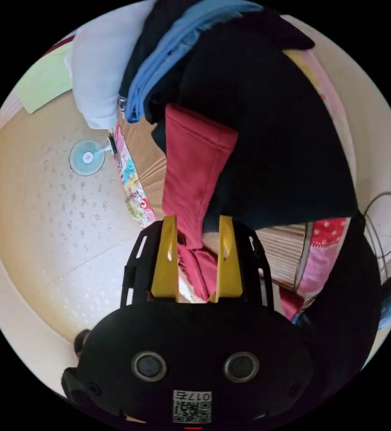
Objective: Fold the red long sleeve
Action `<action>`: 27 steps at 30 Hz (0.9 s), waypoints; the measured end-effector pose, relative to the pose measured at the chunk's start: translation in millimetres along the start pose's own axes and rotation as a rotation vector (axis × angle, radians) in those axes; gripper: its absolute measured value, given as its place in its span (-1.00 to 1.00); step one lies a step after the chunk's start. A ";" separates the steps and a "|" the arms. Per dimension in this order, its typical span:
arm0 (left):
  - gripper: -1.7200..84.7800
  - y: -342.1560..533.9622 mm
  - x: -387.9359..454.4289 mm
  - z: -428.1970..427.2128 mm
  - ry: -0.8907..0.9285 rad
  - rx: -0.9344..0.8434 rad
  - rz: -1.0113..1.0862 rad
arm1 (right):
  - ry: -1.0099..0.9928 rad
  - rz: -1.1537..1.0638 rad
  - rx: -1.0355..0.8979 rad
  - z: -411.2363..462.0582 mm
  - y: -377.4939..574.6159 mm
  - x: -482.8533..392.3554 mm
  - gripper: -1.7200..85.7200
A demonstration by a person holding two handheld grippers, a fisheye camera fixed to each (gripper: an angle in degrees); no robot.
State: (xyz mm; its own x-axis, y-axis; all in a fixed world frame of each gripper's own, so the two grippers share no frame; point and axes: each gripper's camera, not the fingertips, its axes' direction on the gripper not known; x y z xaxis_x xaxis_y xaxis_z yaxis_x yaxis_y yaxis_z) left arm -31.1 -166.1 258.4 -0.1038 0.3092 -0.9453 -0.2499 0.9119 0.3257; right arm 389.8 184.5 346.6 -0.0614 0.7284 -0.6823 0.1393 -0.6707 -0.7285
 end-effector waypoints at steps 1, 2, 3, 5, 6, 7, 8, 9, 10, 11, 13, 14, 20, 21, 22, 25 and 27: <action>-0.76 -1.2 1.5 0.6 0.012 -0.002 0.005 | -0.002 -0.045 0.014 1.4 -8.4 -0.4 -0.72; -0.76 -3.5 4.5 1.2 0.035 -0.003 0.018 | 0.007 -0.056 0.017 3.5 -12.7 0.3 -0.74; -0.76 -5.5 7.7 2.0 0.045 -0.009 0.033 | 0.041 -0.065 0.013 10.5 -21.1 2.7 -0.76; -0.76 -7.4 12.3 3.4 0.028 -0.028 0.054 | 0.106 -0.025 0.004 23.8 -30.2 8.5 -0.81; -0.76 -7.3 15.6 3.0 0.009 -0.039 0.066 | 0.087 -0.026 0.031 29.2 -28.7 5.5 -0.85; -0.76 -6.7 17.2 2.1 0.000 -0.042 0.071 | 0.010 -0.087 0.049 35.9 -24.0 -8.3 -0.86; -0.76 -4.1 20.6 -1.3 -0.016 -0.039 0.078 | -0.027 -0.133 0.045 41.0 -21.0 -19.7 -0.87; -0.76 -0.2 23.5 -5.9 -0.029 -0.032 0.078 | -0.078 -0.246 0.030 53.9 -11.4 -50.4 -0.87; -0.76 2.2 24.7 -8.3 -0.033 -0.027 0.075 | -0.118 -0.392 0.001 72.6 5.3 -89.3 -0.88; -0.76 7.7 26.9 -13.5 -0.038 -0.011 0.063 | -0.147 -0.467 -0.023 84.2 16.3 -108.8 -0.88; -0.77 16.7 30.1 -21.8 -0.034 0.020 0.042 | -0.301 -0.737 -0.168 147.6 77.7 -175.7 -0.89; -0.80 23.1 32.5 -28.8 -0.027 0.052 0.031 | -0.345 -0.796 -0.221 167.5 96.3 -187.7 -0.89; -0.75 60.4 27.8 -93.4 -0.056 0.359 -0.093 | -0.412 -1.131 -1.002 402.6 308.9 -159.9 -0.90; -0.73 69.3 22.9 -110.3 -0.087 0.441 -0.143 | -0.257 -1.205 -1.155 442.2 347.1 -115.8 -0.90; -0.71 73.8 20.0 -118.4 -0.104 0.482 -0.169 | -0.056 -1.202 -1.254 475.2 370.0 -61.1 -0.90; -0.67 88.5 4.8 -146.7 -0.202 0.633 -0.282 | 0.183 -1.095 -1.305 495.8 372.7 48.8 -0.90; -0.65 77.2 -10.8 -152.9 -0.222 0.646 -0.321 | 0.209 -1.063 -1.231 478.3 360.1 73.4 -0.90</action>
State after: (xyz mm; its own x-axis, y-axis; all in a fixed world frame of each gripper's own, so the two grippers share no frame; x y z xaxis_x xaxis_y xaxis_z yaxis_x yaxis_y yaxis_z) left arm -196.4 -140.3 296.5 0.0926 -0.0133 -0.9956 0.3862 0.9221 0.0236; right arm -37.3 -70.4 5.3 -0.5255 0.8359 0.1585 0.7869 0.5483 -0.2832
